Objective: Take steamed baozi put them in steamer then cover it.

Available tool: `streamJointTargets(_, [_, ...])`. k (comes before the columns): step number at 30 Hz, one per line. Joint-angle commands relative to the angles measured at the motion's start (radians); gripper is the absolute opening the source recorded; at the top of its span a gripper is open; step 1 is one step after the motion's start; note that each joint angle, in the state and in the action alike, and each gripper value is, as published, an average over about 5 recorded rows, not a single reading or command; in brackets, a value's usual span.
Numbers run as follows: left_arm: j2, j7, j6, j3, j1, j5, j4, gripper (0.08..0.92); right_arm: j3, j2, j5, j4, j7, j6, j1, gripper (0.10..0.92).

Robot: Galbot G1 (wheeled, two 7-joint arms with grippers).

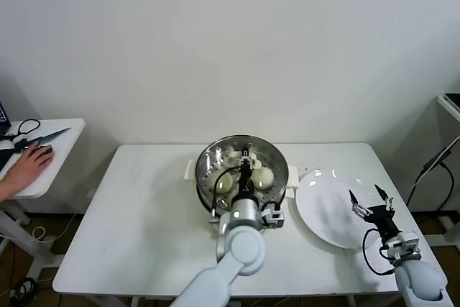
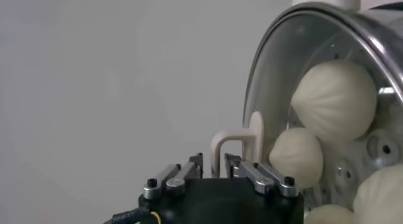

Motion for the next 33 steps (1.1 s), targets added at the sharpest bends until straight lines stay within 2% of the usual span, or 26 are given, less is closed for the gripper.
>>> streamJointTargets(1, [0.057, 0.034, 0.05, 0.003, 0.033, -0.018, -0.136, 0.351, 0.0, -0.002, -0.01, 0.011, 0.004, -0.027, -0.002, 0.823])
streamJointTargets(13, [0.2, 0.038, 0.05, -0.038, 0.179, -0.079, -0.368, 0.697, -0.001, -0.001, -0.047, 0.044, 0.021, -0.091, -0.007, 0.823])
streamJointTargets(16, [0.249, -0.005, 0.045, -0.084, 0.214, -0.159, -0.423, 0.776, 0.001, 0.002, -0.031, 0.056, 0.021, -0.091, -0.012, 0.823])
streamJointTargets(18, [0.276, -0.067, 0.027, -0.139, 0.244, -0.255, -0.462, 0.808, 0.003, 0.003, -0.023, 0.071, 0.021, -0.093, -0.021, 0.823])
streamJointTargets(21, [0.306, -0.175, -0.053, -0.251, 0.302, -0.446, -0.511, 0.821, 0.006, 0.002, -0.018, 0.094, 0.02, -0.094, -0.038, 0.823])
streamJointTargets(25, [0.326, -0.315, -0.22, -0.469, 0.403, -0.8, -0.538, 0.822, 0.015, 0.002, -0.013, 0.125, 0.017, -0.097, -0.062, 0.823])
streamJointTargets(29, [0.285, -0.392, -0.42, -0.709, 0.522, -1.124, -0.516, 0.823, 0.024, 0.006, -0.009, 0.153, 0.01, -0.098, -0.083, 0.823])
streamJointTargets(33, [0.226, -0.423, -0.575, -0.842, 0.615, -1.402, -0.481, 0.823, 0.029, 0.012, 0.004, 0.172, 0.003, -0.094, -0.099, 0.823])
